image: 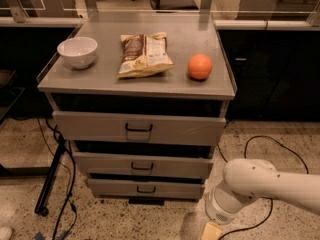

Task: Open bottom drawer

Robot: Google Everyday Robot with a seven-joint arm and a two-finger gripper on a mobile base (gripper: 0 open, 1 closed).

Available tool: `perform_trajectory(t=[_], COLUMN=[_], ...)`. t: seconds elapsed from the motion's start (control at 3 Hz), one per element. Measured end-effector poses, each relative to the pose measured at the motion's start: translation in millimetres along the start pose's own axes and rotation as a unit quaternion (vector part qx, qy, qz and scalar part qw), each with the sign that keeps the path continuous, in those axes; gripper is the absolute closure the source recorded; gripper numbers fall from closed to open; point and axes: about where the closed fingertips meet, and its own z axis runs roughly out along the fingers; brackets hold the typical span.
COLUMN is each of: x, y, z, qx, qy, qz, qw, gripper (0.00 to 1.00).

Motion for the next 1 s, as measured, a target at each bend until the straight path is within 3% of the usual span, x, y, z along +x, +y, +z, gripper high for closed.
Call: perform_trajectory(t=[0.33, 1.0], x=[2, 5], y=[-9, -8], z=[26, 47], qx=[-0.01, -0.032], qy=[-0.021, -0.023], qz=[0.013, 0.018], qw=[0.9997, 0.9991], gripper=[0.0, 0.0])
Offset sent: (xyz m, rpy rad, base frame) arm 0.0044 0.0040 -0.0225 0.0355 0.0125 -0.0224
